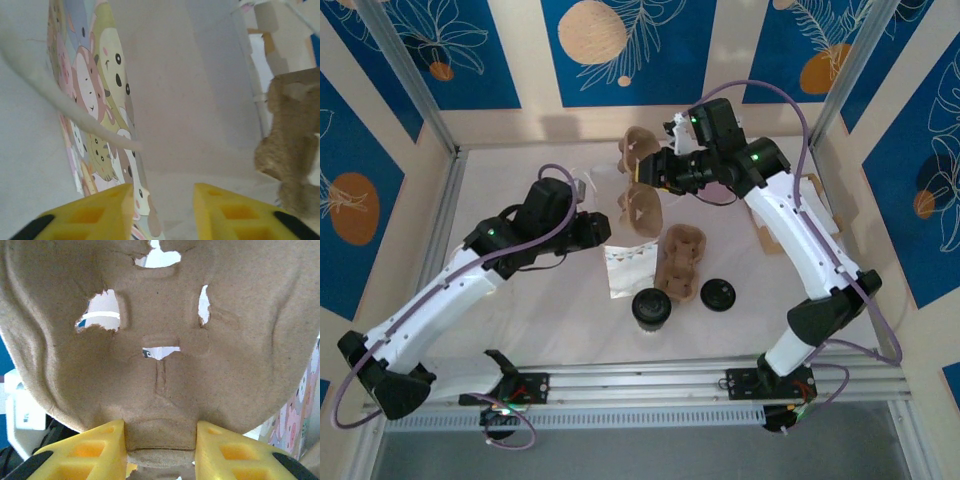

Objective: Pack the takeout coffee

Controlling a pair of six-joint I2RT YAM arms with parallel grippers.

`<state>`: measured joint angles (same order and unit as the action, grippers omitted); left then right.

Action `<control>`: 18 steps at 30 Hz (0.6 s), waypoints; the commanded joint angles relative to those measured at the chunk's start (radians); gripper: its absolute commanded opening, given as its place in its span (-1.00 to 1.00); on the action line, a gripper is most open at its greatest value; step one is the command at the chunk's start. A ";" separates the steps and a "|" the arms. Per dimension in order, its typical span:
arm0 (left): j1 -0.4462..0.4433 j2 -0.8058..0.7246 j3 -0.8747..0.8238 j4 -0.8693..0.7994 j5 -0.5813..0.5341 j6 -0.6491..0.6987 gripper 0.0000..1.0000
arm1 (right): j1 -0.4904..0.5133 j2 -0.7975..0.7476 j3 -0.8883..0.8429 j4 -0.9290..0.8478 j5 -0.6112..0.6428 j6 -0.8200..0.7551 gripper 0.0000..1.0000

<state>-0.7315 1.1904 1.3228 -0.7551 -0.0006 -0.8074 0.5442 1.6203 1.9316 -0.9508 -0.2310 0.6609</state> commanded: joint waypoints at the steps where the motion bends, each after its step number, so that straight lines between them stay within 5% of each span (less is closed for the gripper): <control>1: -0.006 -0.050 -0.016 0.000 -0.030 0.010 -0.16 | 0.010 0.008 0.042 0.010 0.021 0.023 -0.28; 10: 0.009 -0.135 -0.049 -0.010 -0.069 0.033 0.14 | 0.034 0.060 0.088 0.012 0.039 0.028 -0.28; 18: 0.039 -0.188 -0.066 -0.033 -0.092 0.055 0.18 | 0.039 0.089 0.083 0.016 0.038 0.022 -0.28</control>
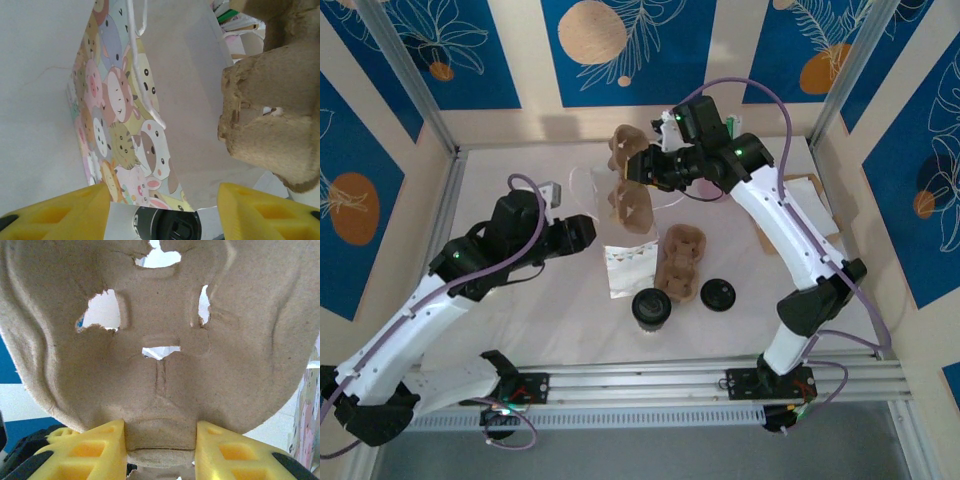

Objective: Pack the takeout coffee

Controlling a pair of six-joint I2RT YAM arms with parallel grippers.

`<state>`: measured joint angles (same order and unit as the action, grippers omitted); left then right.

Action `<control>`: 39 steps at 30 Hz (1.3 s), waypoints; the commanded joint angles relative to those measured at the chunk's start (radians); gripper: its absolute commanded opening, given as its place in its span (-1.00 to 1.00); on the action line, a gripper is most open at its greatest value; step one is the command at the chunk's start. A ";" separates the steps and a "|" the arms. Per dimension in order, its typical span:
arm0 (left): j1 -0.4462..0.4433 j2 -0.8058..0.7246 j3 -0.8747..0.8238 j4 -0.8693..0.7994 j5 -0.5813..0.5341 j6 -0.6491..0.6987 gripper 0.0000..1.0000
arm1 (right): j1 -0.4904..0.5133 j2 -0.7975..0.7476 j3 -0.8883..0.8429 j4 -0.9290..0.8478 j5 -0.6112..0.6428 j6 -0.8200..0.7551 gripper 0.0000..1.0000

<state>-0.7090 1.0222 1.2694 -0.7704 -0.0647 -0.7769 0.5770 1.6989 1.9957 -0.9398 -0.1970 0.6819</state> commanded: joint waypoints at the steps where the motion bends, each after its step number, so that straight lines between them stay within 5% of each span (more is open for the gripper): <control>1: 0.023 -0.025 -0.015 -0.020 -0.027 0.025 0.18 | 0.006 0.016 0.017 0.006 0.002 -0.002 -0.28; 13: 0.078 -0.039 -0.057 0.004 0.024 0.025 0.19 | 0.014 0.054 0.010 -0.035 0.011 -0.015 -0.29; 39: 0.153 -0.042 -0.101 0.048 0.095 0.018 0.18 | 0.122 0.221 0.255 -0.327 0.241 -0.096 -0.29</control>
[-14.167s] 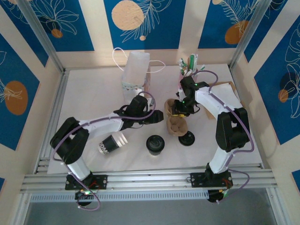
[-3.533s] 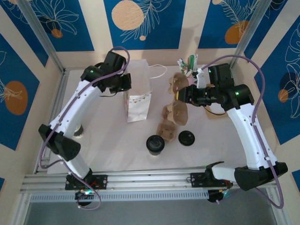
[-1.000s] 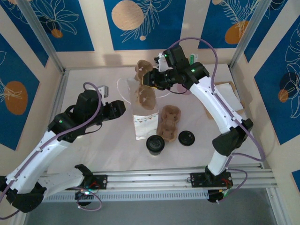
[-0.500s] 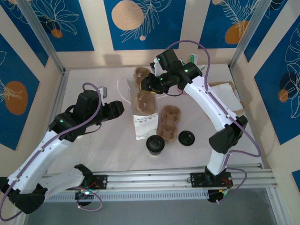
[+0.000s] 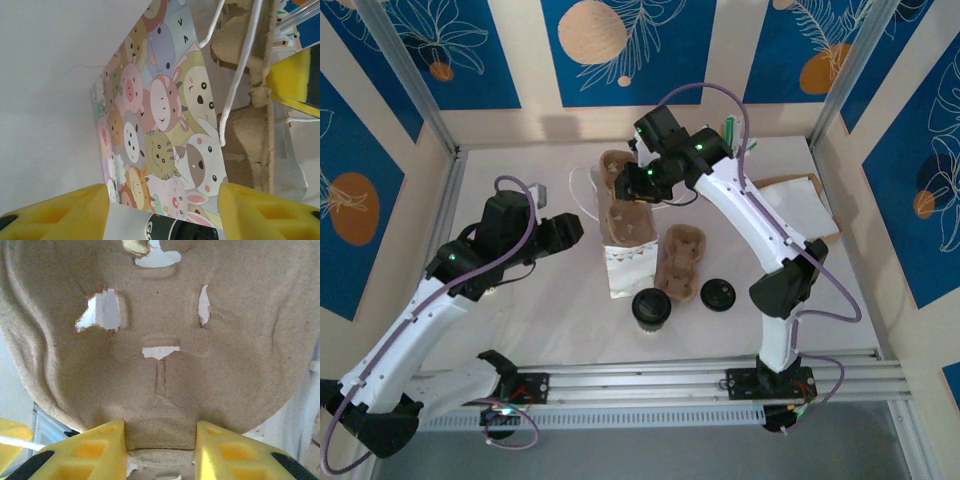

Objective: Pack the takeout coffee

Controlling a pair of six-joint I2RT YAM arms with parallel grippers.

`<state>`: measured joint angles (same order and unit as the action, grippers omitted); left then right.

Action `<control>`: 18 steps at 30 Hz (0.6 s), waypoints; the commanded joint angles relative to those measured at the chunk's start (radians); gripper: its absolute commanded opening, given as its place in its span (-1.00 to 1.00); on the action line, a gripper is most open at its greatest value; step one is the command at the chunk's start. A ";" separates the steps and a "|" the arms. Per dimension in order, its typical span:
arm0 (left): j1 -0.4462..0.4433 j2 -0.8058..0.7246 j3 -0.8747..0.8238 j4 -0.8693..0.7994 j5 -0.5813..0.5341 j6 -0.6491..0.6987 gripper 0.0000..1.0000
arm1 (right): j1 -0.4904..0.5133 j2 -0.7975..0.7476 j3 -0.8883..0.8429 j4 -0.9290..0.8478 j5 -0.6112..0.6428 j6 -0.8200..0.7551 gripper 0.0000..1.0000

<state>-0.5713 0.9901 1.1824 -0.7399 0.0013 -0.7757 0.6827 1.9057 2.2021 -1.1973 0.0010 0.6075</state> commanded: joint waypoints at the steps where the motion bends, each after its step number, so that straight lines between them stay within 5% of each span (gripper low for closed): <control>1: 0.018 -0.010 -0.016 0.017 0.032 0.016 0.18 | 0.022 0.019 0.056 -0.077 0.054 -0.023 -0.29; 18: 0.036 -0.018 -0.038 0.031 0.051 0.012 0.16 | 0.054 0.090 0.113 -0.156 0.117 -0.024 -0.29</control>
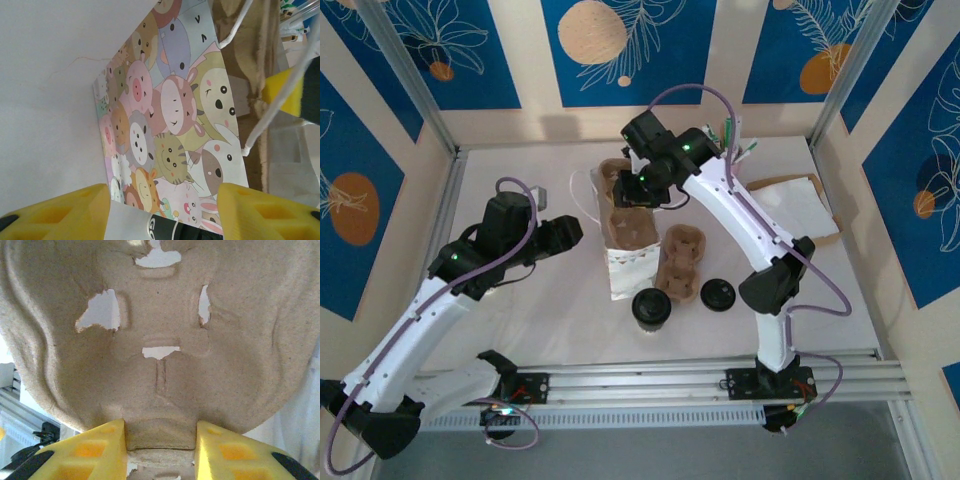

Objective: Pack the takeout coffee

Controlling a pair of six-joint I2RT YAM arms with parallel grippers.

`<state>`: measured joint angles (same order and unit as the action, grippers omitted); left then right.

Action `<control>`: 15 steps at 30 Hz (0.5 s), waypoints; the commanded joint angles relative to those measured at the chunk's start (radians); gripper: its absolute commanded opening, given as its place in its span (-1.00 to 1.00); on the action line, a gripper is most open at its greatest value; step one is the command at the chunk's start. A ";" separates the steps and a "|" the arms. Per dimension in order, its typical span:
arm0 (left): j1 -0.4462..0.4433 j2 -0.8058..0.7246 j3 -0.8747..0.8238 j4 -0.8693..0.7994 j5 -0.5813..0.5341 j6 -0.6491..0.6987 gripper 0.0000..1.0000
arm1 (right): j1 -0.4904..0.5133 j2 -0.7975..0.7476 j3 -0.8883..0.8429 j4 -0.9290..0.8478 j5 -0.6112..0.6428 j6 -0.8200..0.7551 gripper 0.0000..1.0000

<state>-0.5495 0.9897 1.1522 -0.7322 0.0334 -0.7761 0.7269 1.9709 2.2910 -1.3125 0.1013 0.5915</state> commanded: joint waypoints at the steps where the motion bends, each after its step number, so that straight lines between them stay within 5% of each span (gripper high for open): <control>1: 0.014 -0.016 -0.009 0.022 0.020 0.012 0.17 | 0.011 0.032 0.028 -0.043 0.018 -0.007 -0.29; 15: 0.029 -0.027 -0.027 0.027 0.028 0.012 0.16 | 0.024 0.119 0.136 -0.148 0.061 -0.008 -0.29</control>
<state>-0.5362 0.9813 1.1339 -0.7238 0.0444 -0.7761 0.7437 2.0800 2.3898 -1.4086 0.1471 0.5911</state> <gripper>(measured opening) 0.581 0.357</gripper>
